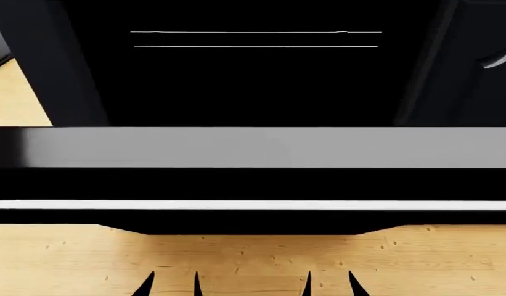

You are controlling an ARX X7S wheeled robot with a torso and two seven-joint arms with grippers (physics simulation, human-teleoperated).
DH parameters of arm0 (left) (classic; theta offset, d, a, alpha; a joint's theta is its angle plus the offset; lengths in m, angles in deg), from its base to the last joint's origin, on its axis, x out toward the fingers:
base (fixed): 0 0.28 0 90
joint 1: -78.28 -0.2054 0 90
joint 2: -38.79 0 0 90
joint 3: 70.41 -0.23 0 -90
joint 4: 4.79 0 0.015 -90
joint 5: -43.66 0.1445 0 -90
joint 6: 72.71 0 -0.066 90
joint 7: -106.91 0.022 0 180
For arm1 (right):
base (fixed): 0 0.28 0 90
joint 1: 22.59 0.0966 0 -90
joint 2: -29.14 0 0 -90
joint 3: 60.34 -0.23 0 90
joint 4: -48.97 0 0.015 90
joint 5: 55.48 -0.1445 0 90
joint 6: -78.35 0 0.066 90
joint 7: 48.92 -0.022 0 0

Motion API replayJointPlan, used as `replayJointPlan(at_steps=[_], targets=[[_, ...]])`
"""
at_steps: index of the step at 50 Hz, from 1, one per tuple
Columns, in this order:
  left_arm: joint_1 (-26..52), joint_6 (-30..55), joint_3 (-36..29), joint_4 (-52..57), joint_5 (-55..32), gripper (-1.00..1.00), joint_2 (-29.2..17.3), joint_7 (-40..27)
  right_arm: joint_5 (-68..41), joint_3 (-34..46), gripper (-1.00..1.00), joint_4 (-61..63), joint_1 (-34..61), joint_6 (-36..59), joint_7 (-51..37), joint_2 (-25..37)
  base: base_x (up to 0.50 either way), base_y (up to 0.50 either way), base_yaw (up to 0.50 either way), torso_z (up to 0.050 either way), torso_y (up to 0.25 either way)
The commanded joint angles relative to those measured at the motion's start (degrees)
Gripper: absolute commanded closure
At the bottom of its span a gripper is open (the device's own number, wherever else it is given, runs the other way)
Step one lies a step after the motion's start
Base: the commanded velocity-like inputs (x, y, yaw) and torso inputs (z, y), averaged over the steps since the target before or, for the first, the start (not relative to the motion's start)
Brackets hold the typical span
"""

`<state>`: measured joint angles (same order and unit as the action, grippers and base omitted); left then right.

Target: Close the dishwasher door

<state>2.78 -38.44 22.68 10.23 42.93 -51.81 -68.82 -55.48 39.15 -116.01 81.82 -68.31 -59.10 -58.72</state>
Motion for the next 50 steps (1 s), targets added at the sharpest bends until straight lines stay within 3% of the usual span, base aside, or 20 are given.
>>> replayJointPlan(at_steps=[1, 50], targets=[[0.00, 0.01, -0.42, -0.01, 0.14, -1.00, 0.14, -0.05, -0.14, -0.35, -1.00, -0.01, -0.01, 0.02, -0.05, 0.12, 0.00, 0.00, 0.00, 0.000, 0.000], [0.02, 0.00, -0.53, -0.01, 0.12, -1.00, 0.15, -0.13, -0.19, -0.94, -1.00, -0.01, -0.03, -0.49, 0.61, 0.07, 0.07, 0.00, 0.00, 0.000, 0.000]])
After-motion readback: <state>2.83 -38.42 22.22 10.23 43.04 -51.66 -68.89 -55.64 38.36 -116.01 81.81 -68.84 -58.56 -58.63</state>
